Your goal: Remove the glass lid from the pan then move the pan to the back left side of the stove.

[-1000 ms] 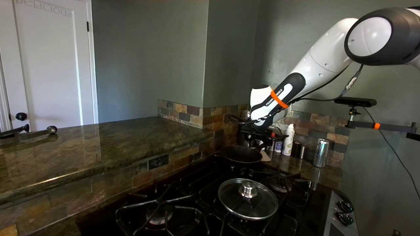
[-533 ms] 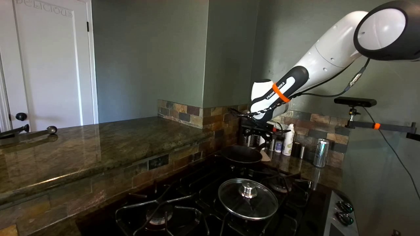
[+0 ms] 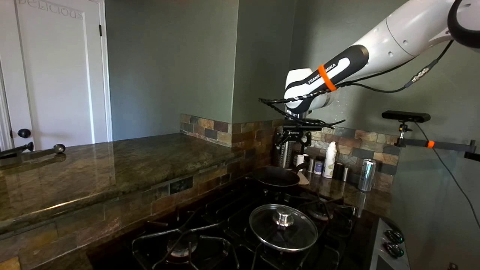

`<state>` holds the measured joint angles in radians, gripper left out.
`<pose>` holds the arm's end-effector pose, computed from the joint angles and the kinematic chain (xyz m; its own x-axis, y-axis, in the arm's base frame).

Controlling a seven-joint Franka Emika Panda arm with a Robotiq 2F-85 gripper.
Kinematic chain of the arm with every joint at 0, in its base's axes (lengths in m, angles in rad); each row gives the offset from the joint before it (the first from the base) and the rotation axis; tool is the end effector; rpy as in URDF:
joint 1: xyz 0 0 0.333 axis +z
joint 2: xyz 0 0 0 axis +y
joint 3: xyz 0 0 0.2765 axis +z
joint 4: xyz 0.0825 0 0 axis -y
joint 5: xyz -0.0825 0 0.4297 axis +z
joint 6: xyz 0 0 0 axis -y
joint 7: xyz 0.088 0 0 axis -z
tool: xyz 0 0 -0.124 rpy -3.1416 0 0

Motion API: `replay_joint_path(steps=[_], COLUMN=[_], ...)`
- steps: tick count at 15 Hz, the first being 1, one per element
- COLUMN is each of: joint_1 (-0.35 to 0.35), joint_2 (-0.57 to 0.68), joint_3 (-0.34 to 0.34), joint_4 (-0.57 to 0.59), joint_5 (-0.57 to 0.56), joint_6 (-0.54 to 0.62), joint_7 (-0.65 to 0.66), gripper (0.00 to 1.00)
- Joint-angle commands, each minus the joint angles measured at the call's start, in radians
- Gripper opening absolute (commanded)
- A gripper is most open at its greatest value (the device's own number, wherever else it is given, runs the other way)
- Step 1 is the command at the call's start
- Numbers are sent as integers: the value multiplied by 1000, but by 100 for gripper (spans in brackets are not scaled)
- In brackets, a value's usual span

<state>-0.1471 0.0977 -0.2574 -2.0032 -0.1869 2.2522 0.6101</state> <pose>0.5743 -0.2529 0.3475 0.6087 -0.7617 0.2219 -0.7892 -0.6101 0.0706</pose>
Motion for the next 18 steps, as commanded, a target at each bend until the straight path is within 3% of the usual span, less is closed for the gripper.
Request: replay_joint_path(steps=[1,5,11,18], joint_1=[4,12,17,14], joint_2=[-49,-67,-86,-70], joint_3=[32,71,108,108], joint_4=[7,7,4,17], joint_5=[-44,-77,-36,-53], joint_6=[-94,-105,-98,-85], joint_7=[-110,-186,-294,-276], gripper=[100,100,100,100])
